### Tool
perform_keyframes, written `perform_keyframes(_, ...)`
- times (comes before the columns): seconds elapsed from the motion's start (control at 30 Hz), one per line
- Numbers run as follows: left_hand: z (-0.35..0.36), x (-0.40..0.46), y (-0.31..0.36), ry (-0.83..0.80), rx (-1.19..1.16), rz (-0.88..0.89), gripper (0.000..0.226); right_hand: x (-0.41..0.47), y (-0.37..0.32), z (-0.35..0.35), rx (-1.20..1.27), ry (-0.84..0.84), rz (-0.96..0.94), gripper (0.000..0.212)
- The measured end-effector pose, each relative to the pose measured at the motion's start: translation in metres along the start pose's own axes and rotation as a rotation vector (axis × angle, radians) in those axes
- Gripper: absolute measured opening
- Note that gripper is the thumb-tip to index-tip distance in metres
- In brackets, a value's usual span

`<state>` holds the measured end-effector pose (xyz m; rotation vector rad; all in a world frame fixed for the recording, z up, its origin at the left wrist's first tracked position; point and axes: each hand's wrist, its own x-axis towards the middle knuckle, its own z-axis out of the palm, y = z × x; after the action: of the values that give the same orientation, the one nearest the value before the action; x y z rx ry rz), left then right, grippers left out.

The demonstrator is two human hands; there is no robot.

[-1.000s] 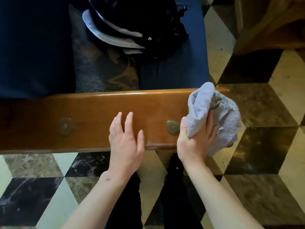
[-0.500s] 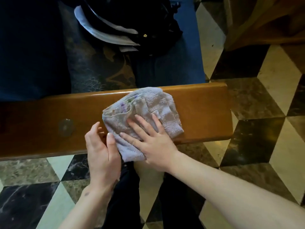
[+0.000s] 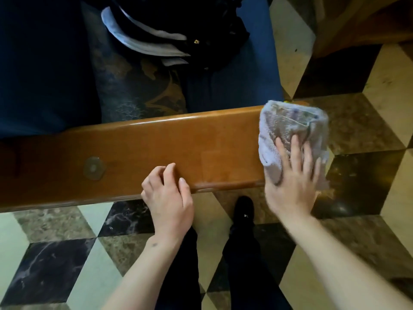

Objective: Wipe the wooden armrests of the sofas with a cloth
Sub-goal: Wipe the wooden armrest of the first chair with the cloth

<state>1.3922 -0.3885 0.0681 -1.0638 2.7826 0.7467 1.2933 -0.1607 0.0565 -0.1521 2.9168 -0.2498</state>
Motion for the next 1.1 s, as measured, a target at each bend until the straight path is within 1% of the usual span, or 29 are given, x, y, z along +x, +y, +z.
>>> perform_keyframes(0.07,0.002,0.0,0.003,0.008,-0.059,-0.039,0.042,-0.01,-0.052,0.01,0.128,0.033,0.27,0.075)
perform_keyframes(0.13,0.0,0.001,0.004,0.027,-0.156,-0.073,0.044,-0.01,-0.102,0.018,0.232,0.062,0.449,0.075)
perform_keyframes(0.17,-0.003,0.003,0.004,0.039,-0.209,-0.086,0.045,-0.008,-0.121,0.022,0.258,0.068,0.479,0.073)
perform_keyframes(0.23,-0.009,0.008,0.002,0.064,-0.32,-0.12,0.049,-0.007,-0.153,0.031,0.247,0.053,0.424,0.075)
perform_keyframes(0.3,-0.017,0.016,-0.001,0.076,-0.451,-0.176,0.056,-0.013,-0.173,0.039,0.174,0.0,0.236,0.085)
perform_keyframes(0.33,-0.021,0.02,-0.003,0.077,-0.501,-0.194,0.058,-0.018,-0.177,0.042,0.128,-0.031,0.094,0.092)
perform_keyframes(0.4,-0.03,0.027,-0.008,0.085,-0.539,-0.169,0.059,-0.025,-0.169,0.046,0.051,-0.102,-0.26,0.099)
perform_keyframes(0.47,-0.037,0.031,-0.013,0.093,-0.519,-0.088,0.06,-0.018,-0.138,0.041,-0.019,-0.172,-0.687,0.094)
perform_keyframes(0.53,-0.039,0.03,-0.018,0.101,-0.463,-0.028,0.061,0.007,-0.094,0.03,-0.16,-0.242,-1.136,0.083)
perform_keyframes(0.57,-0.038,0.03,-0.02,0.086,-0.436,-0.022,0.062,0.026,-0.07,0.024,-0.232,-0.273,-1.314,0.078)
perform_keyframes(0.6,-0.036,0.028,-0.019,0.06,-0.41,-0.029,0.062,0.045,-0.043,0.015,-0.291,-0.299,-1.435,0.073)
perform_keyframes(0.63,-0.034,0.025,-0.017,0.041,-0.376,-0.035,0.062,0.062,-0.017,0.007,-0.345,-0.315,-1.499,0.07)
perform_keyframes(0.67,-0.031,0.022,-0.015,0.029,-0.334,-0.033,0.061,0.077,0.008,-0.002,-0.395,-0.314,-1.51,0.07)
perform_keyframes(0.7,-0.028,0.02,-0.011,0.021,-0.281,-0.024,0.06,0.086,0.032,-0.01,-0.426,-0.298,-1.478,0.071)
perform_keyframes(0.77,-0.02,0.015,-0.004,0.014,-0.152,-0.006,0.057,0.09,0.067,-0.021,-0.396,-0.261,-1.325,0.068)
perform_keyframes(0.83,-0.013,0.011,0.003,-0.004,-0.067,0.005,0.054,0.074,0.081,-0.022,-0.28,-0.197,-1.096,0.061)
perform_keyframes(0.87,-0.01,0.011,0.006,-0.017,-0.049,0.013,0.052,0.06,0.078,-0.019,-0.211,-0.153,-0.945,0.061)
perform_keyframes(0.93,-0.008,0.008,0.008,-0.032,-0.057,0.01,0.051,0.026,0.047,-0.007,-0.066,-0.061,-0.559,0.061)
perform_keyframes(1.03,-0.014,-0.004,0.006,-0.017,-0.224,-0.035,0.047,-0.012,-0.045,0.011,0.187,0.033,0.128,0.068)
perform_keyframes(1.07,-0.018,-0.007,0.003,0.008,-0.277,-0.049,0.046,-0.014,-0.079,0.015,0.293,0.053,0.289,0.068)
perform_keyframes(1.1,-0.022,-0.01,-0.001,0.036,-0.305,-0.062,0.045,-0.014,-0.107,0.018,0.381,0.079,0.392,0.067)
